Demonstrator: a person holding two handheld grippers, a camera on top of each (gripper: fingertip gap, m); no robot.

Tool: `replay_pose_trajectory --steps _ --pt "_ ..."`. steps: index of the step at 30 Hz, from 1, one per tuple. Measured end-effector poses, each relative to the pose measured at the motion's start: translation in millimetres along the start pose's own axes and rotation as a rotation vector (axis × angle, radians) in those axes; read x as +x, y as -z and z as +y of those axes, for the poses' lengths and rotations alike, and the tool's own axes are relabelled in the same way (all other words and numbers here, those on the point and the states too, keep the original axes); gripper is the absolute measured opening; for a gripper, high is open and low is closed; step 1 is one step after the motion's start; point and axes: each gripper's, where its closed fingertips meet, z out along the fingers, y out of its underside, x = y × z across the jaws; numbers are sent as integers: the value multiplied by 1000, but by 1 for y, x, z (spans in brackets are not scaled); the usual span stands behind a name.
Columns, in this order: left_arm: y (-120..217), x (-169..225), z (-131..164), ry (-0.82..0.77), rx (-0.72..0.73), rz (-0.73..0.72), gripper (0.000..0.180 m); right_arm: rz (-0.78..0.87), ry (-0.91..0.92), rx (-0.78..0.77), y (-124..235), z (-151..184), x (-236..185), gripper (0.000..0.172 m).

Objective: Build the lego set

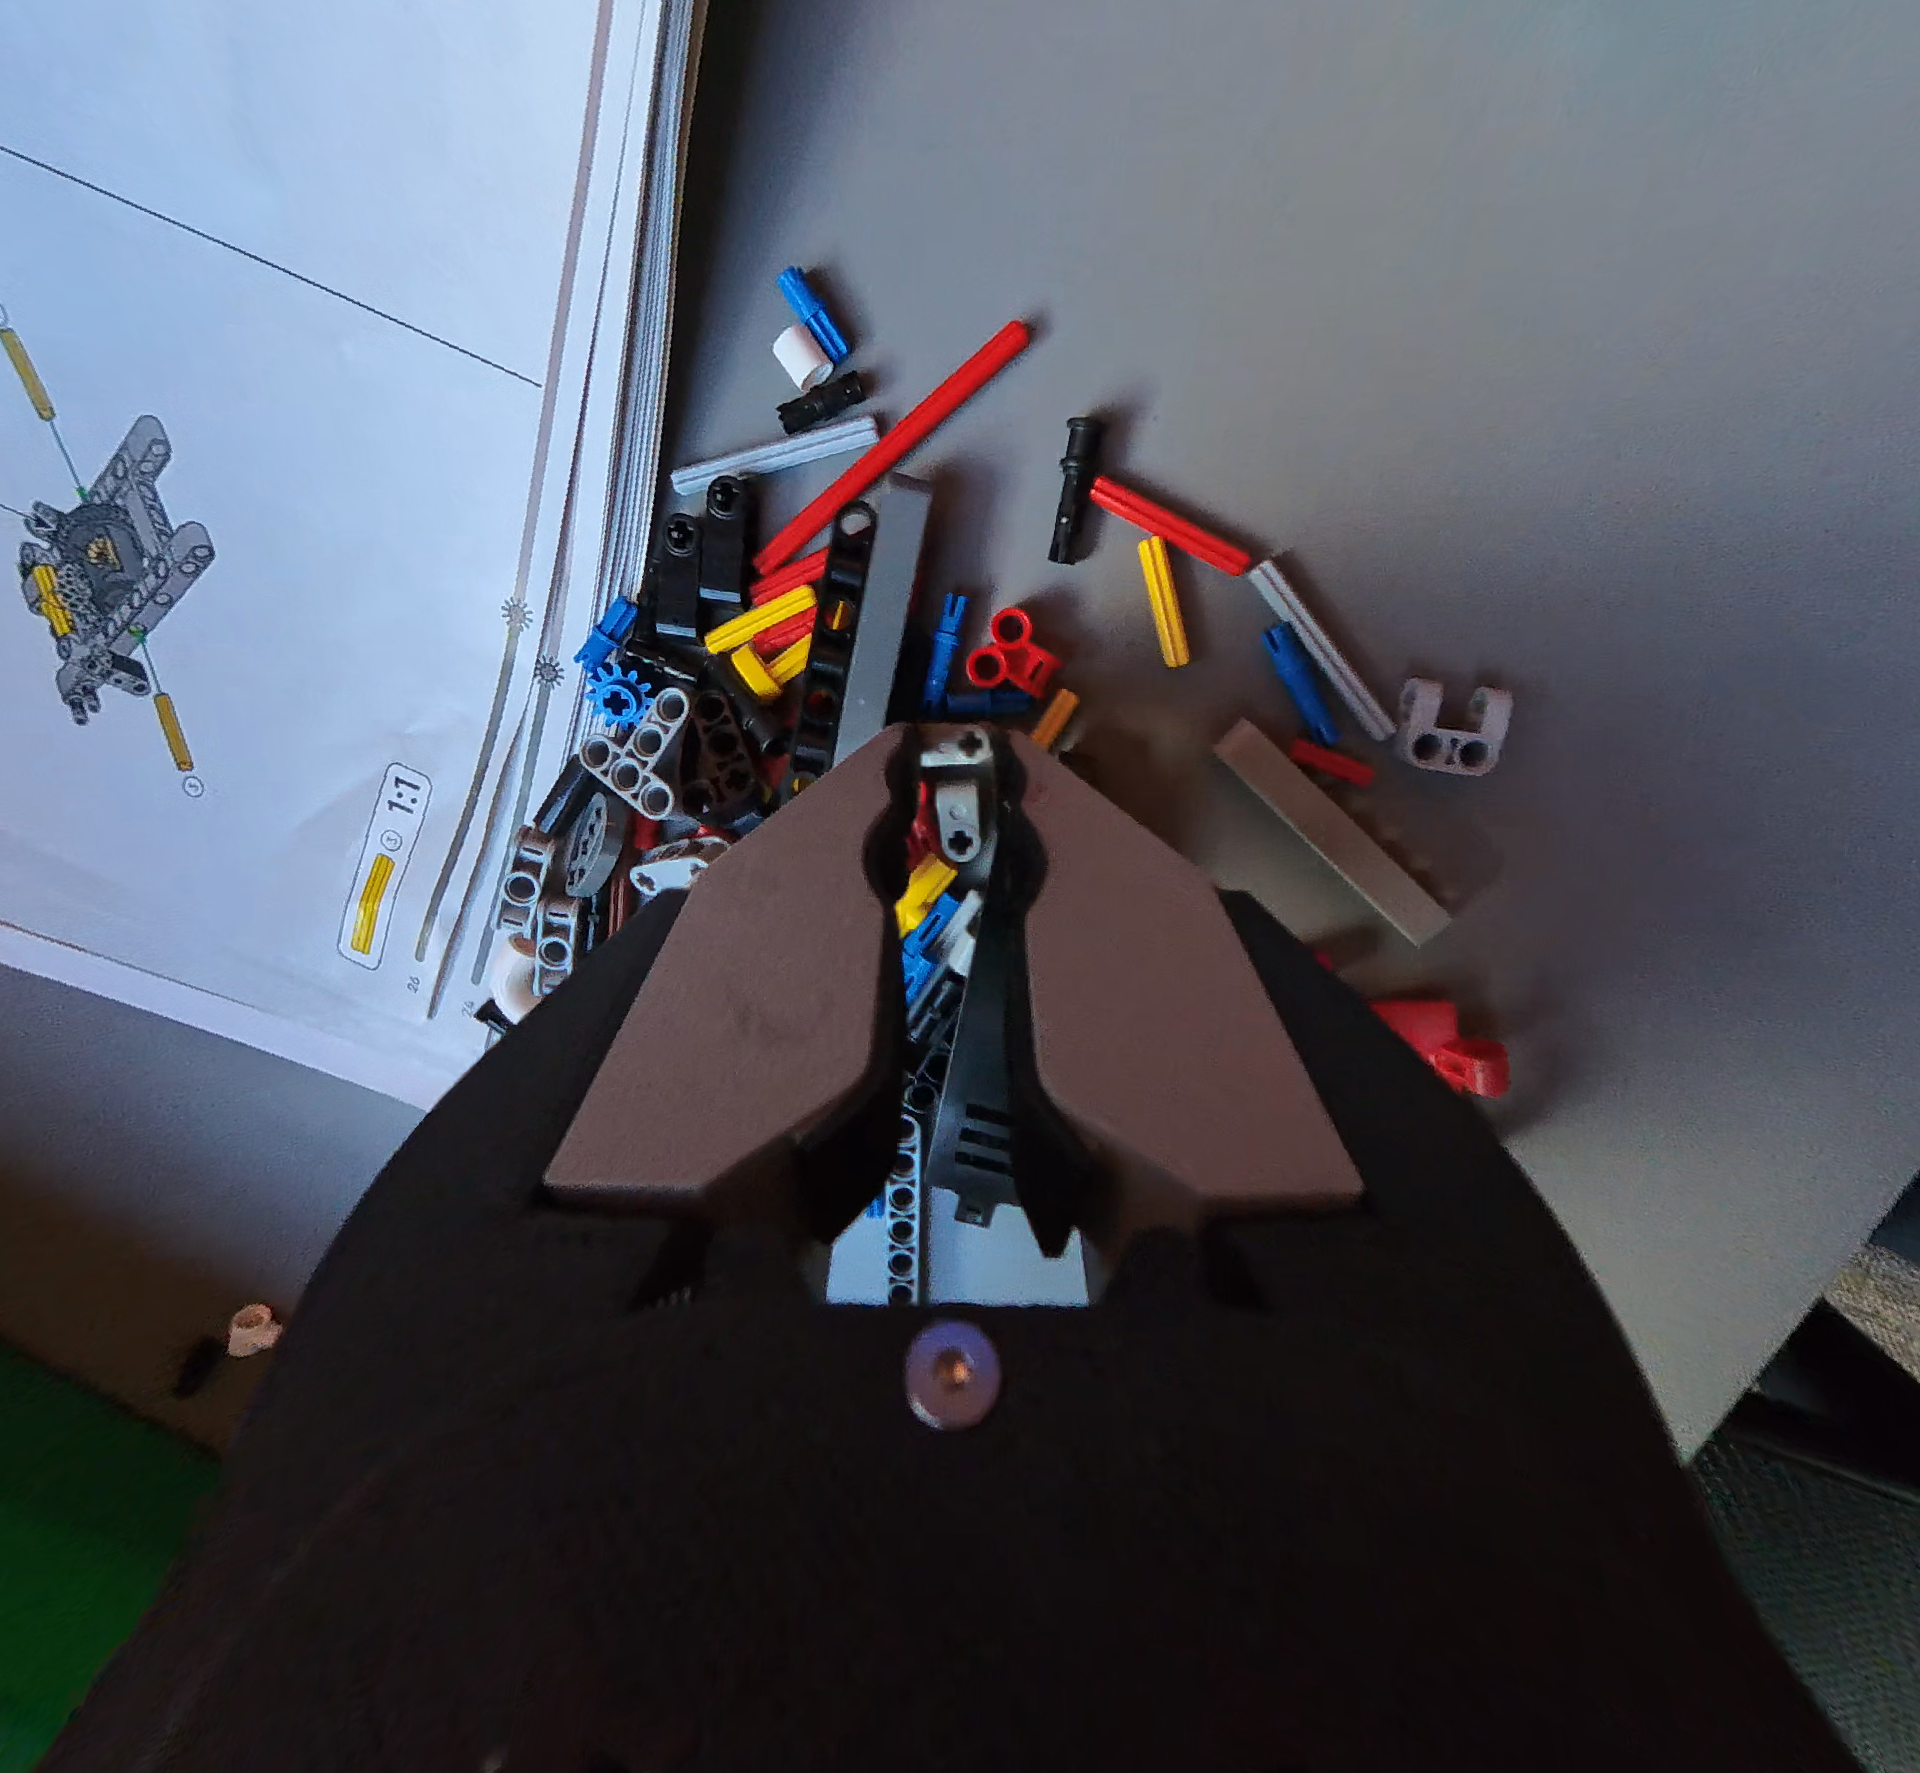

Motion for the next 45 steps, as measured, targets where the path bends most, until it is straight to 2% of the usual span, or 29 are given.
replay_pose_trajectory --steps 6,8,10,12,14,15,18,21,24,27,31,38,40,42,45 --pt "0 -1 0 -23 -12 -26 12 -2 -3 16 2 -2 0 2" --pt "10 -2 -6 -44 34 -70 11 3 4 26 3 -3 0 2" --pt "28 2 -24 -73 155 -112 11 16 10 43 4 -6 1 0" --pt "54 16 -56 -137 378 -157 11 -6 -32 64 1 -11 -5 0" --pt "82 42 -88 -263 616 -218 11 -80 -135 84 -8 -22 -16 2" --pt "90 55 -97 -333 689 -265 11 -134 -186 100 -13 -30 -25 5" --pt "96 75 -115 -446 755 -407 12 -305 -271 147 -26 -57 -53 10" --pt "101 101 -129 -488 831 -404 11 -404 -304 170 -32 -75 -68 10" --pt "116 123 -141 -483 947 -347 11 -589 -380 162 -30 -84 -87 11" --pt "128 132 -147 -471 1029 -311 11 -660 -430 198 -26 -92 -89 12" --pt "130 139 -149 -453 1065 -266 11 -746 -477 257 -14 -103 -91 7" --pt "124 139 -145 -460 1040 -287 11 -743 -501 186 -14 -92 -90 4" --pt "130 132 -143 -415 1060 -283 12 -664 -466 177 -3 -91 -75 7" --pt "136 123 -138 -335 1086 -225 11 -546 -428 235 20 -96 -50 10" --pt "134 113 -130 -262 1096 -175 12 -402 -416 284 51 -91 -21 7"
